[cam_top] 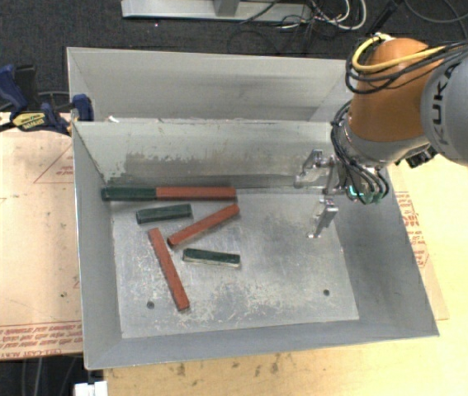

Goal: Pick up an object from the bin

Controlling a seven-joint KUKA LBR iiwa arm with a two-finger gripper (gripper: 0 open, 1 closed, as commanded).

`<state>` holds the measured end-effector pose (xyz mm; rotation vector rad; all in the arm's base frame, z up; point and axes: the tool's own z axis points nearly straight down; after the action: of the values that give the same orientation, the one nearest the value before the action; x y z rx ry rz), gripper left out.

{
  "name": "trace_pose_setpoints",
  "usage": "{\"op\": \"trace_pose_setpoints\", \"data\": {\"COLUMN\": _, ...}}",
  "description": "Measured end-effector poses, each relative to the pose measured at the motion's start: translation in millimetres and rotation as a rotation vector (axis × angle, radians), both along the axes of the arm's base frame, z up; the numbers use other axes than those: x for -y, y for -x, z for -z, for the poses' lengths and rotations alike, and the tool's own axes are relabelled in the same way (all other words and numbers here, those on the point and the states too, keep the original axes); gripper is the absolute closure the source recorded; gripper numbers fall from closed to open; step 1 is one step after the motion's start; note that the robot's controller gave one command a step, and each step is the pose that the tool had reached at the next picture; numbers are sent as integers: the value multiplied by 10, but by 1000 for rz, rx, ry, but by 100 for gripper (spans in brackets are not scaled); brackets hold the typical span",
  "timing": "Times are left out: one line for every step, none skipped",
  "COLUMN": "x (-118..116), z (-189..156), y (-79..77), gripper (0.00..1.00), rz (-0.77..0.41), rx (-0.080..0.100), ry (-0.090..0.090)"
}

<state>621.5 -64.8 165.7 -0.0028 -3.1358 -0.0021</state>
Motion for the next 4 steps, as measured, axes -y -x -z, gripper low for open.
{"op": "trace_pose_setpoints", "data": {"x": -1, "z": -45, "y": -18, "gripper": 0, "rz": -1, "rx": 7, "ry": 1}}
{"op": "trace_pose_setpoints", "data": {"x": -334, "z": 186, "y": -35, "gripper": 0, "rz": -16, "rx": 11, "ry": 3}}
{"op": "trace_pose_setpoints", "data": {"x": -672, "z": 725, "y": -82, "gripper": 0, "rz": -73, "rx": 14, "ry": 0}}
{"op": "trace_pose_setpoints", "data": {"x": -785, "z": 852, "y": -89, "gripper": 0, "rz": -89, "rx": 17, "ry": 3}}
